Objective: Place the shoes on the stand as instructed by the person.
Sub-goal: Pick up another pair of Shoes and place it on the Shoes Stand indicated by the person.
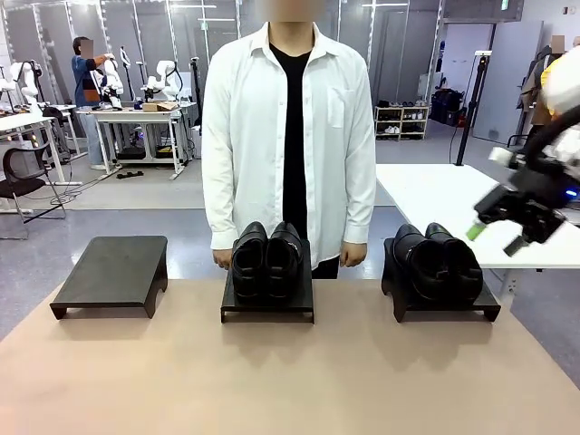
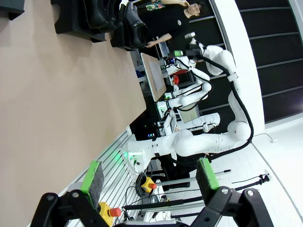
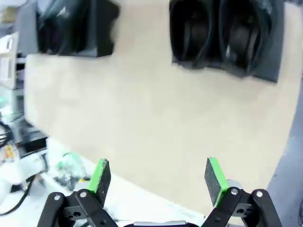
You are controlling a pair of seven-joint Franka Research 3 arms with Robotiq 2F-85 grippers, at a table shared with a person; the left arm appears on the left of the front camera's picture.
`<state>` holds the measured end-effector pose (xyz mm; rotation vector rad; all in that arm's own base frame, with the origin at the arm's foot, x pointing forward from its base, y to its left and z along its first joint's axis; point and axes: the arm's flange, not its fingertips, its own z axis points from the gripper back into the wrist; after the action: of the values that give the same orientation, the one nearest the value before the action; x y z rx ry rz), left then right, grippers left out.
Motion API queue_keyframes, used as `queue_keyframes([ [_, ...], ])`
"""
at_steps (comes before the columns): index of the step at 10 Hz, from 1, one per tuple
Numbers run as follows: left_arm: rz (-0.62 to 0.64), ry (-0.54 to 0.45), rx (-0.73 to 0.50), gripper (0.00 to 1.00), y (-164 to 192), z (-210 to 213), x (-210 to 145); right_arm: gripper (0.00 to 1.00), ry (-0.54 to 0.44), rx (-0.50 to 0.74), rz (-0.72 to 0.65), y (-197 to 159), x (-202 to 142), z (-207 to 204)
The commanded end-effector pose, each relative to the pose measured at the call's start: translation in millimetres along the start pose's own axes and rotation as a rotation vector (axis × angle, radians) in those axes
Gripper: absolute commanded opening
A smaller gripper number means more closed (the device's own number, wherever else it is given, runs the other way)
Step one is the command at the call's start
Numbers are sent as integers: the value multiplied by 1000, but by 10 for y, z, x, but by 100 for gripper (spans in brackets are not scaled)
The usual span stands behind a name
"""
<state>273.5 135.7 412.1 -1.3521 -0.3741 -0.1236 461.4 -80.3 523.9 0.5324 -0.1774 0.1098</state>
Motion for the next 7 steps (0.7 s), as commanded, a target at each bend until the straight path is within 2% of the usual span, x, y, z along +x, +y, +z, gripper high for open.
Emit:
queue_keyframes([
  [1, -8, 3, -7, 100, -11, 7, -4, 100, 93, 249, 34, -496, -486, 169],
  [2, -8, 3, -7, 100, -11, 7, -4, 100, 94, 374, 59, -747, -752, 233],
  [4, -8, 3, -7, 100, -11, 7, -4, 100, 7, 584, 90, -1153, -1332, 186],
  [5, -8, 3, -7, 100, -11, 7, -4, 100, -24, 641, 84, -1319, -1611, 74],
  [7, -8, 3, -7, 100, -11, 7, -4, 100, -95, 753, 71, -1560, -1841, -105],
])
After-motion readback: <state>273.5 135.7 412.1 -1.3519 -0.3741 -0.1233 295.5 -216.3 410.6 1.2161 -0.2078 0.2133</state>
